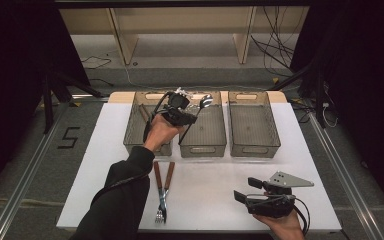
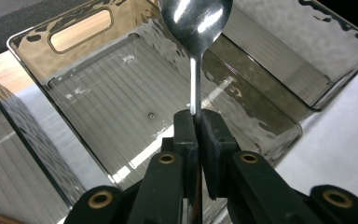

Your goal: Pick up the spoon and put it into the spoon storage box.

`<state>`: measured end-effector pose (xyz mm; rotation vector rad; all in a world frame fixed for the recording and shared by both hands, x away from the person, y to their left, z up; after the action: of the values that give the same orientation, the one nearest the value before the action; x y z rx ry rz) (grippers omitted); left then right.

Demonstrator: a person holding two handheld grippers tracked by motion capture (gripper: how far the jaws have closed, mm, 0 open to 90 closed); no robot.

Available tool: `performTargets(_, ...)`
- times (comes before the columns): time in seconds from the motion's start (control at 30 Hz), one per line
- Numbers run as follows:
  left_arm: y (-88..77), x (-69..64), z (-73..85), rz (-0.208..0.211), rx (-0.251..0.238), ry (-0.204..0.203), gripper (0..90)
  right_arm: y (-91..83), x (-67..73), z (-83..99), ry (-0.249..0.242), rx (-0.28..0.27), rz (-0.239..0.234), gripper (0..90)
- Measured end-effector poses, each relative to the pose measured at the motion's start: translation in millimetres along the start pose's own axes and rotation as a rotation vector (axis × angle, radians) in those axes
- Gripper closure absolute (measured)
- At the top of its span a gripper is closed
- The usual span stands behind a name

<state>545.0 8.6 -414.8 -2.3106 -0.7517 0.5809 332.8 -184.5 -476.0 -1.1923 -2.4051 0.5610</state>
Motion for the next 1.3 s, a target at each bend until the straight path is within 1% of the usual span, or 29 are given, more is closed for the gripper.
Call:
performTargets(0.1, 3.9, 1.4, -3.5, -0.001, -0.007, -0.008, 85.0, 0.1, 0.0, 0.4, -0.002, 0.001, -0.002, 27.3)
performTargets(0.17, 5.5, 2.4, -5.9, -0.003, -0.01, -0.005, 85.0, 0.2, 0.3, 0.3, -0.004, -0.001, -0.003, 27.3)
performTargets(0.2, 6.9, 2.7, -7.7, 0.0, -0.017, -0.014, 85.0, 0.2, 0.3, 0.3, -0.004, 0.0, -0.004, 27.3)
performTargets(0.3, 10.1, 5.4, -10.0, -0.003, -0.018, -0.012, 85.0, 0.3, 0.5, 0.6, -0.003, 0.002, -0.005, 27.3)
performTargets(0.43, 16.3, 9.5, -9.3, -0.015, -0.016, -0.019, 84.9, 0.1, 0.8, 0.6, -0.001, 0.002, -0.004, 27.3)
performTargets(0.63, 22.6, 11.4, -8.3, -0.019, -0.021, -0.027, 84.9, 0.6, 1.0, 0.9, -0.001, 0.004, -0.006, 27.3)
performTargets(0.77, 26.2, 12.1, -6.0, -0.024, -0.006, -0.022, 84.9, 0.5, 1.3, 1.1, 0.0, 0.006, -0.008, 27.3)
performTargets(0.83, 28.1, 12.9, -4.4, -0.026, -0.01, -0.031, 84.9, 0.6, 1.5, 1.2, 0.0, 0.006, -0.008, 27.3)
performTargets(0.87, 29.0, 13.6, -2.9, -0.025, -0.003, -0.03, 84.8, 0.6, 1.5, 1.2, 0.0, 0.006, -0.008, 27.3)
performTargets(0.9, 30.8, 14.2, -1.6, -0.027, -0.005, -0.039, 84.8, 0.6, 1.6, 1.1, 0.0, 0.006, -0.008, 27.3)
performTargets(0.97, 34.1, 16.0, 1.8, -0.03, 0.006, -0.044, 84.7, 0.7, 1.6, 1.2, 0.0, 0.007, -0.009, 27.3)
performTargets(1.1, 39.9, 17.0, 7.5, -0.03, 0.023, -0.044, 84.6, 0.5, 1.7, 1.0, 0.0, 0.005, -0.009, 27.3)
performTargets(1.23, 44.1, 15.4, 10.0, -0.026, 0.04, -0.045, 84.3, 0.6, 1.7, 1.1, -0.001, 0.006, -0.009, 27.3)
performTargets(1.3, 44.8, 15.9, 9.3, -0.037, 0.035, -0.049, 83.4, 0.6, 1.7, 1.1, -0.001, 0.006, -0.009, 27.3)
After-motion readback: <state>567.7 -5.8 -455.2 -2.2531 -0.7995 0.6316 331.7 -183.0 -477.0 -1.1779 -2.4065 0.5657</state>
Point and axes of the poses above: each handheld gripper's, and its own axes: y roughly forward along the jaws, z roughly out of its underside, x roughly to its left, the point moved 8 cm from there along y, roughly forward along the jaws, and after that the axes turned 9 degrees about z, right-handed, at the moved point
